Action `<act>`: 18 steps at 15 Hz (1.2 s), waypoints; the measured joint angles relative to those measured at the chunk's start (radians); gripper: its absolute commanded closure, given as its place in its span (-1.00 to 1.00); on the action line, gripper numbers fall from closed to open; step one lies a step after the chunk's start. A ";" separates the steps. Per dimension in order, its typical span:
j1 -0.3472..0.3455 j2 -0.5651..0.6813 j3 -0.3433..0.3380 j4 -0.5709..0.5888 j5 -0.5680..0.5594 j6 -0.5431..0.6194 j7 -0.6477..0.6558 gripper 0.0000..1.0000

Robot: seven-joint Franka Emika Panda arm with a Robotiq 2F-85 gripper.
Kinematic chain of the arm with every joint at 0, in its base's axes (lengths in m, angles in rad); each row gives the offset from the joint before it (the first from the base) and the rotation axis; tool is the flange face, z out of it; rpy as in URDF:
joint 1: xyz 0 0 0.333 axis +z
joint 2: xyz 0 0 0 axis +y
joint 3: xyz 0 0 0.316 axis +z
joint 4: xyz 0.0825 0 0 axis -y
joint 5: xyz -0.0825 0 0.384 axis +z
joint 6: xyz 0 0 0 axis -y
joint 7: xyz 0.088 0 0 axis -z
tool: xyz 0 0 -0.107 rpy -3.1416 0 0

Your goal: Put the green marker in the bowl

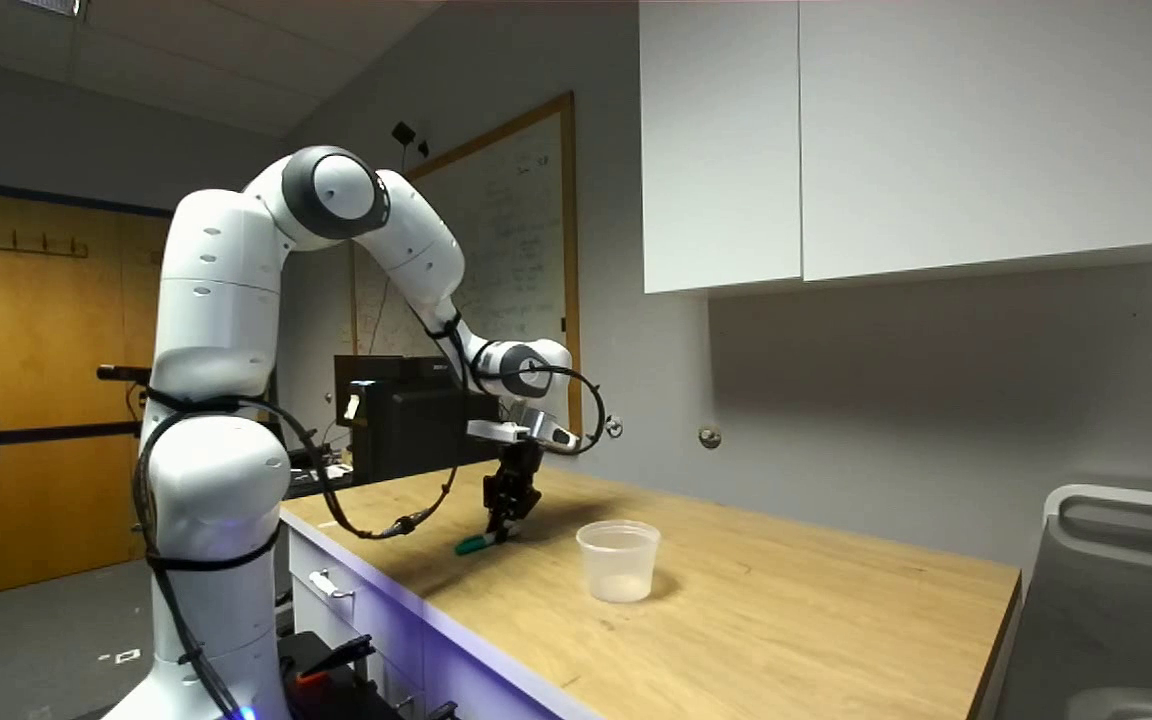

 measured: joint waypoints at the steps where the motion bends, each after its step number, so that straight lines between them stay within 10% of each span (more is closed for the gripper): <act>1: -0.001 -0.002 -0.004 0.003 0.000 0.000 0.007 0.85; 18: -0.154 -0.360 -0.121 0.011 0.080 0.041 0.366 0.85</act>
